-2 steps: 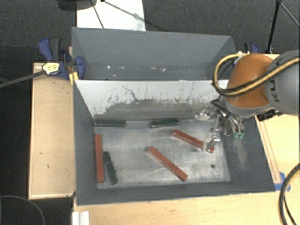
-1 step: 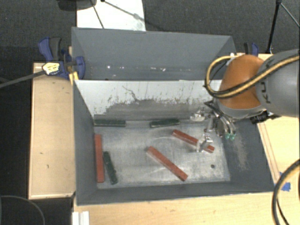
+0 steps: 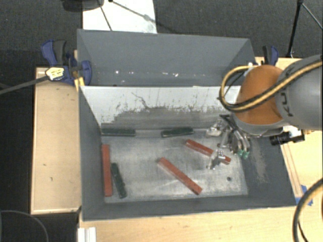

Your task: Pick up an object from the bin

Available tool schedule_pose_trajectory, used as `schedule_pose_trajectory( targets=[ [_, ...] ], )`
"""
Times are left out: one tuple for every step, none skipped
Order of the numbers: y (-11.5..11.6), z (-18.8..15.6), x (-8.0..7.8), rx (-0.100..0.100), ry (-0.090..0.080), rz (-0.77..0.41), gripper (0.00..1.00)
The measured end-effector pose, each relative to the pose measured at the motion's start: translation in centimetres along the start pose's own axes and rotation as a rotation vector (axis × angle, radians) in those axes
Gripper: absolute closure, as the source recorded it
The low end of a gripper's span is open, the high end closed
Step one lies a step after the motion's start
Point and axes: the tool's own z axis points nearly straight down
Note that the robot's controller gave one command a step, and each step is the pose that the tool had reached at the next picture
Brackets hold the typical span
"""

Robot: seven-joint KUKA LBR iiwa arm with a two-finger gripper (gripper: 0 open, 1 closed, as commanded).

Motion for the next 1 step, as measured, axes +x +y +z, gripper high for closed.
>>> schedule_pose_trajectory(
  targets=[
    [-1.25,3.37,-0.27,0.001,-0.004,0.009,0.0]
  ],
)
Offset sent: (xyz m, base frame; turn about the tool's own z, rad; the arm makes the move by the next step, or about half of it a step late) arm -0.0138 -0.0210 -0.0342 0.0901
